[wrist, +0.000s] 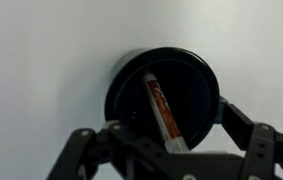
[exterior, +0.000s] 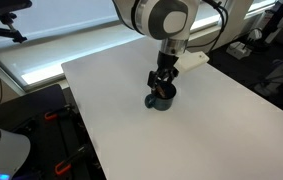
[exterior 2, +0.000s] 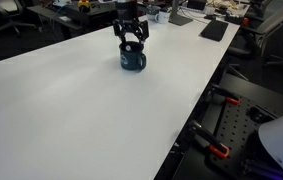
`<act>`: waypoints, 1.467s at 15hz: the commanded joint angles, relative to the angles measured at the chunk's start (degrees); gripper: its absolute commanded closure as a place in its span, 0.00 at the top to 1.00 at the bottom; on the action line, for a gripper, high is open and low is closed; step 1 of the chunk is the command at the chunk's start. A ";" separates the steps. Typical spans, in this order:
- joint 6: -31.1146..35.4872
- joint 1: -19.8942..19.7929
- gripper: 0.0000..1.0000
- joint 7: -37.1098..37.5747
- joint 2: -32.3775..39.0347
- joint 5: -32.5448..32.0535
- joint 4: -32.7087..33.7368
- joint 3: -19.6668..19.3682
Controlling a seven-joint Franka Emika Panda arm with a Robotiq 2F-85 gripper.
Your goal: Remove the marker from the mug.
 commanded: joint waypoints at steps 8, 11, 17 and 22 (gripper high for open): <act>-1.28 0.61 0.75 -2.52 -0.03 -0.35 0.58 -0.49; -1.50 0.23 0.69 -3.66 -0.71 0.29 0.19 -0.22; -0.07 0.09 0.72 -4.50 -2.27 0.49 -1.23 -0.11; 0.56 0.13 0.46 -4.89 -2.61 0.50 -1.67 -0.15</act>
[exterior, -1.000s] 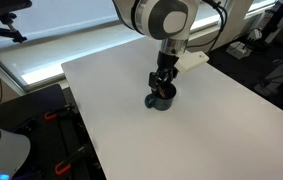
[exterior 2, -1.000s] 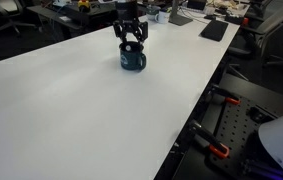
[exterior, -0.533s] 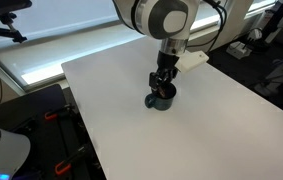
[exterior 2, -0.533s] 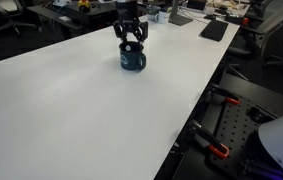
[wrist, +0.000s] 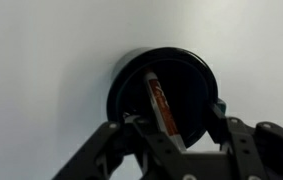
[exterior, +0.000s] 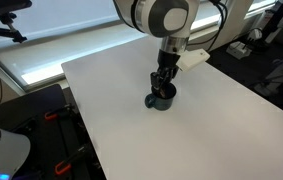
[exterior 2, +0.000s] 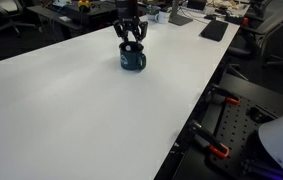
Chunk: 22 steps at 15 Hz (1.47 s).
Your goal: Remove the marker from the mug.
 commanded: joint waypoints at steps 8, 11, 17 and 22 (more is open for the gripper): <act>1.23 0.34 0.53 -2.00 -0.89 0.31 -1.79 -0.04; 1.28 0.41 0.46 -3.09 -0.42 0.33 -1.79 0.08; 1.34 0.78 0.43 -4.00 0.89 0.07 -1.86 0.01; 1.10 1.12 0.13 -4.24 2.14 -0.29 -1.72 -0.10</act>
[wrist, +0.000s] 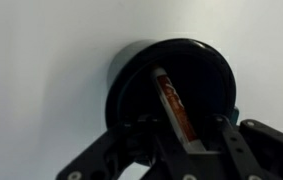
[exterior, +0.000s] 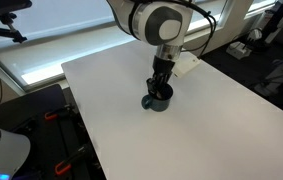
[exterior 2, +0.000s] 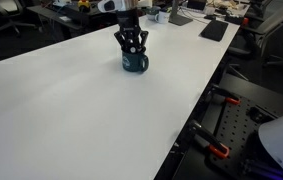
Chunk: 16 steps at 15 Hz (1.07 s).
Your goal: Remove the marker from the mug.
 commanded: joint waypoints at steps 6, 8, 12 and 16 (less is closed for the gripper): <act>0.64 0.54 0.05 -0.49 0.11 -0.22 -0.74 -0.29; -0.36 0.68 0.05 0.32 -0.98 0.19 -0.67 -0.30; -2.11 1.03 0.05 4.21 -5.66 1.90 -1.77 -0.32; -4.23 2.79 0.05 11.07 -11.49 1.19 -2.30 -0.79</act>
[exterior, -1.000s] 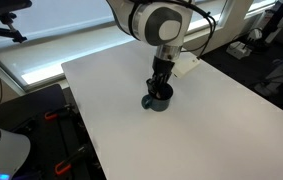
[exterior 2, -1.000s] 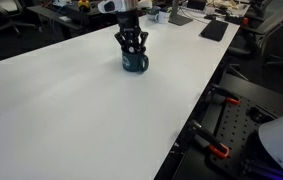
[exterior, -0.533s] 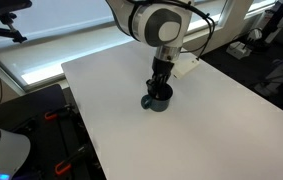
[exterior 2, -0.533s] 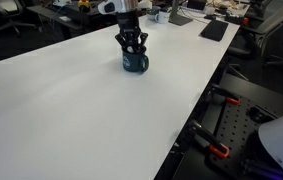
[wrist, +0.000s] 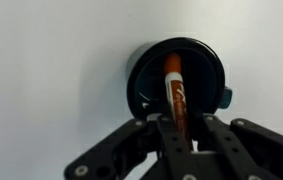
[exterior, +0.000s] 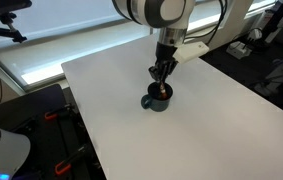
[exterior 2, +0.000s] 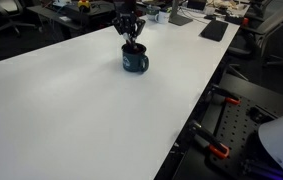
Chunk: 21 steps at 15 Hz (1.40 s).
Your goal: Remove the marker from the mug.
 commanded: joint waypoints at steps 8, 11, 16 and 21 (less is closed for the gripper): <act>0.02 4.78 0.05 23.82 -6.06 8.40 1.10 0.13; -0.56 4.63 0.05 29.90 -2.17 13.01 3.19 0.56; 0.86 3.64 0.05 32.42 2.13 21.18 3.31 2.90; 2.16 4.92 0.05 35.13 6.66 18.97 3.43 3.66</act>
